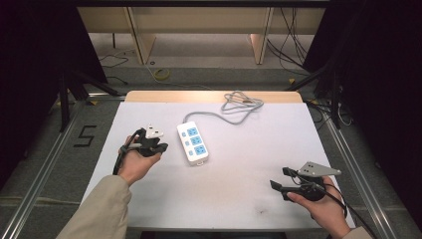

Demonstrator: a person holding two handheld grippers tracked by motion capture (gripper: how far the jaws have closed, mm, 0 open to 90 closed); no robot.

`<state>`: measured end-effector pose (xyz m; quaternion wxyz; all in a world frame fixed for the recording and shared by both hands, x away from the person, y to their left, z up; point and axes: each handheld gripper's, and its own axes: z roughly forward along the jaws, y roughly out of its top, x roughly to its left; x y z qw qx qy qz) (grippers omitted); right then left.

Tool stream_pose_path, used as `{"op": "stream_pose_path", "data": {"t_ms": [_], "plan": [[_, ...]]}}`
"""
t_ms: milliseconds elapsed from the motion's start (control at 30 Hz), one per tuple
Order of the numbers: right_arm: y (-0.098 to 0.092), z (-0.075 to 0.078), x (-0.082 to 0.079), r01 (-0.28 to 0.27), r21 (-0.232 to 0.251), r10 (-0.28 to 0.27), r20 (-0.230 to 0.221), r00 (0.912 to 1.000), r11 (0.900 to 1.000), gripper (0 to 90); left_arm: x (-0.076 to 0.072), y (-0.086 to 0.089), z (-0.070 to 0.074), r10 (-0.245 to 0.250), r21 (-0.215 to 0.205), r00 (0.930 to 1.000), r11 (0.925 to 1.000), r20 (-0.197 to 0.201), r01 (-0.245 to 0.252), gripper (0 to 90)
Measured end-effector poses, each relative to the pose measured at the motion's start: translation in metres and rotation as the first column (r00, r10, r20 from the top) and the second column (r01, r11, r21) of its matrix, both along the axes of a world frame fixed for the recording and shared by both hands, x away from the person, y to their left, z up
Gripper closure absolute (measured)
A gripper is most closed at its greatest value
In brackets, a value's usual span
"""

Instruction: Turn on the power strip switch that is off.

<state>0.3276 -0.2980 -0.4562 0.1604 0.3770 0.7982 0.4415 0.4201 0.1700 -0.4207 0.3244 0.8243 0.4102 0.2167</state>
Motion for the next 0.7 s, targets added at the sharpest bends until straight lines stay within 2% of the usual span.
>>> {"op": "stream_pose_path", "data": {"t_ms": [700], "plan": [[0.001, -0.002, 0.0, -0.007, -0.008, 0.007, -0.003, 1.0, 1.0, 30.4, 0.018, -0.014, 0.004, -0.011, 0.025, 0.9999, 0.9996, 0.008, 0.01, 89.9]]}}
